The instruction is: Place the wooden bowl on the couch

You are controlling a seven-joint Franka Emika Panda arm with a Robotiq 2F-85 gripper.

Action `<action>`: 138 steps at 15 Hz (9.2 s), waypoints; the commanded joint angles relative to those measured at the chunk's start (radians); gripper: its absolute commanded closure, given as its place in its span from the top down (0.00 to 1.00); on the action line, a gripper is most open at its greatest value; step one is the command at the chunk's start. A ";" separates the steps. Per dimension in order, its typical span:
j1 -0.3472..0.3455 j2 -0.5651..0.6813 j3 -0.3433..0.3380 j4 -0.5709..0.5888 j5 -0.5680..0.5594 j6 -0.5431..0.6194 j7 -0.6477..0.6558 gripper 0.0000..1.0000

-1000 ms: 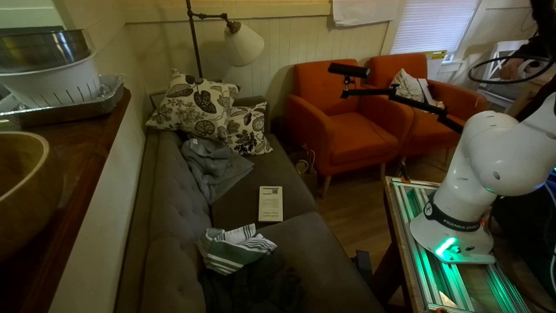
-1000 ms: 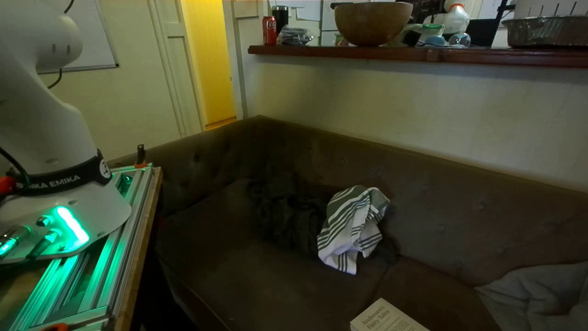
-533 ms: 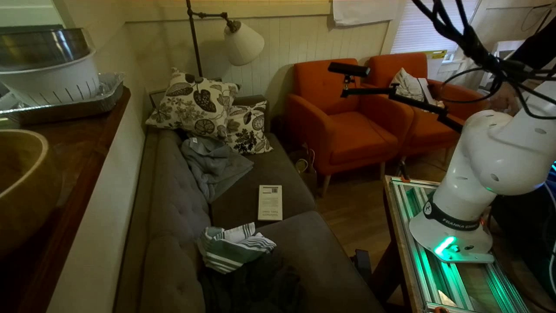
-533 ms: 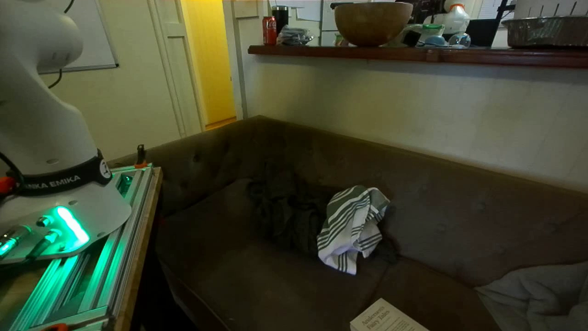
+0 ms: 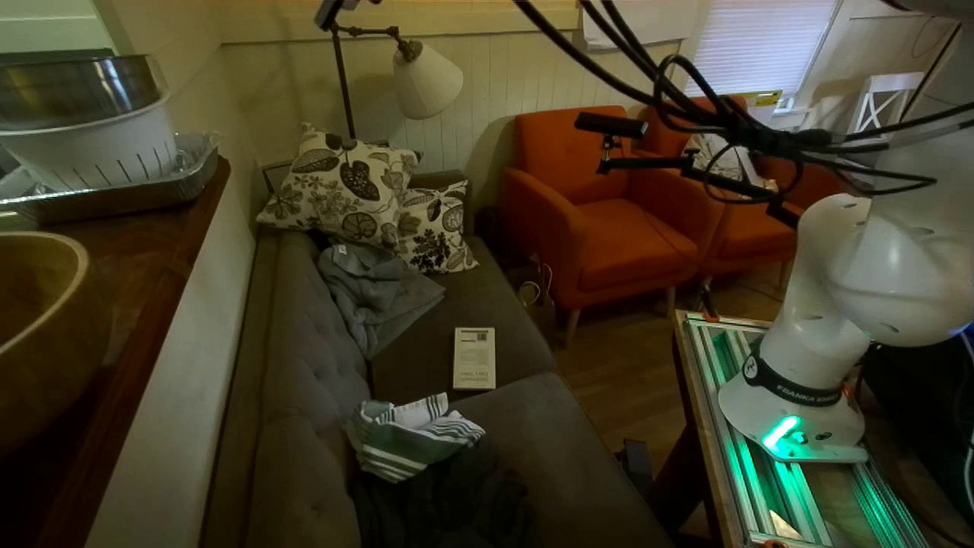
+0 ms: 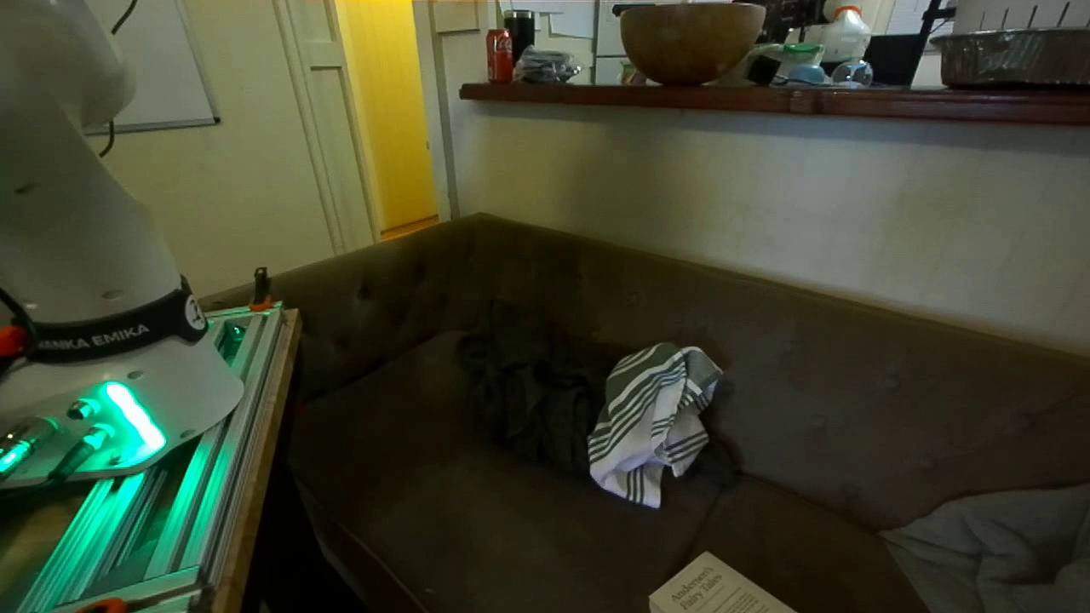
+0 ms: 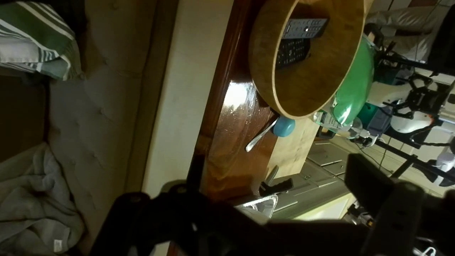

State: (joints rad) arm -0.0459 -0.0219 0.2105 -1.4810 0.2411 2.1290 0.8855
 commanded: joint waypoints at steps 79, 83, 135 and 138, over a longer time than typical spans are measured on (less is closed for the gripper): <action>0.415 0.971 -0.212 1.055 -0.211 -0.238 0.469 0.04; 0.402 0.913 -0.215 1.031 -0.211 -0.219 0.475 0.04; 0.017 1.033 -0.216 1.089 -0.075 -0.843 1.768 0.04; -0.002 1.078 -0.221 1.087 -0.107 -0.728 1.628 0.04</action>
State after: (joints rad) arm -0.0309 1.0168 -0.0176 -0.4570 0.1450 1.3082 2.5904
